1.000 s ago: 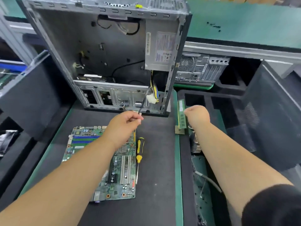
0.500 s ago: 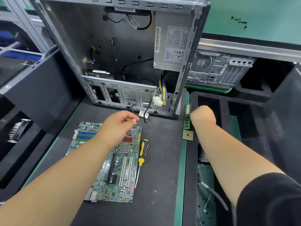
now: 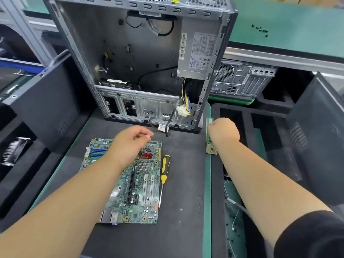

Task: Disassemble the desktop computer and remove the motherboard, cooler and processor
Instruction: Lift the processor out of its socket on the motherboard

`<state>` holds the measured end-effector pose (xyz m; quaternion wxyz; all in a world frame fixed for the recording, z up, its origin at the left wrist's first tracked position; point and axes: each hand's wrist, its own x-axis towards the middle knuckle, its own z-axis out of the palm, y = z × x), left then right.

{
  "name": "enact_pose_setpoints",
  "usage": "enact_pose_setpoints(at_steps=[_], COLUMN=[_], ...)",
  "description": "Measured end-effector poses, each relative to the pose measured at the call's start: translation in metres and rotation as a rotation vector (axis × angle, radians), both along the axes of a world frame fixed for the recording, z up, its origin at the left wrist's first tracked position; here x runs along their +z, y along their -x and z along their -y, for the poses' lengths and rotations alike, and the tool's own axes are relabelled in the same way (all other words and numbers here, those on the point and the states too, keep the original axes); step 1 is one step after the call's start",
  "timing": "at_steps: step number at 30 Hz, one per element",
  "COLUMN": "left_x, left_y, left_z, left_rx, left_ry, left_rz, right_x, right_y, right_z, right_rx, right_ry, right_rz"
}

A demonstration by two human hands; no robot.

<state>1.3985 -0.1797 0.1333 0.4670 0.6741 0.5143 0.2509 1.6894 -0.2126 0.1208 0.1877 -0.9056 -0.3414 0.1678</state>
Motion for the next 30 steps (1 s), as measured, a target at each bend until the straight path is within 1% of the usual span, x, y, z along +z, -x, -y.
enact_pose_setpoints(at_steps=[4,6,8,10,12,14,16,18,21,23,27,30], left_x=[-0.005,-0.007,-0.010,-0.014,-0.018,-0.022,-0.028,-0.034,-0.046,-0.050,-0.055,-0.058], left_y=[0.022,0.035,0.052,0.066,0.085,0.104,0.123,0.138,0.151,0.157,0.162,0.163], left_z=[-0.006,-0.009,-0.013,-0.017,-0.022,-0.028,-0.033,-0.037,-0.042,-0.045,-0.048,-0.050], left_rx=[-0.027,-0.025,-0.007,0.038,0.083,0.137,0.208,0.245,0.212,0.191,0.175,0.160], left_ry=[0.000,-0.011,-0.042,-0.080,-0.128,-0.171,-0.171,-0.124,-0.038,-0.009,0.017,0.012], left_rz=[0.018,0.025,0.006,-0.040,-0.130,-0.277,-0.421,-0.496,-0.489,-0.465,-0.407,-0.380], right_x=[0.005,0.006,0.006,0.004,0.003,-0.001,-0.005,-0.010,-0.020,-0.024,-0.026,-0.027], right_y=[0.035,0.057,0.081,0.101,0.123,0.147,0.171,0.195,0.220,0.231,0.239,0.241], right_z=[0.017,0.026,0.031,0.035,0.035,0.033,0.027,0.021,0.012,0.009,0.007,0.005], right_rx=[0.057,0.039,0.022,0.053,0.110,0.178,0.262,0.319,0.334,0.301,0.192,0.169], right_ry=[0.016,-0.020,-0.047,-0.048,-0.078,-0.124,-0.160,-0.174,-0.138,-0.082,-0.039,-0.004], right_rz=[0.034,0.009,-0.011,-0.027,-0.051,-0.112,-0.177,-0.205,-0.201,-0.187,-0.082,-0.075])
